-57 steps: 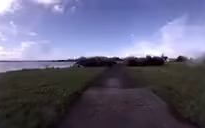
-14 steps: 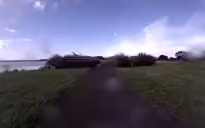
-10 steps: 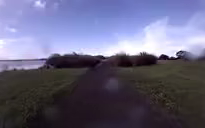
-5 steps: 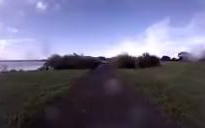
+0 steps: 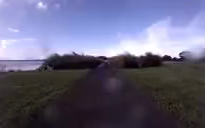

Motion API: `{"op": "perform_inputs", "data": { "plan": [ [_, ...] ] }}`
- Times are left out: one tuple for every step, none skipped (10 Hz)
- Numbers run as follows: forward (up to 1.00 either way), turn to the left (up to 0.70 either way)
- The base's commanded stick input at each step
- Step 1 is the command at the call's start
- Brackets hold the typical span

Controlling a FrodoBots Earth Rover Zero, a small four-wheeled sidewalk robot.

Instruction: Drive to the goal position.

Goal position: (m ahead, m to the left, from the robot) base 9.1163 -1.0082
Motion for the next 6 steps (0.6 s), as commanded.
{"op": "perform_inputs", "data": {
  "plan": [
    [0.7, -0.35],
    [0.7, -0.35],
    [0.7, -0.35],
    [0.7, 0.0],
    [0.7, 0.0],
    [0.7, 0.0]
  ]
}}
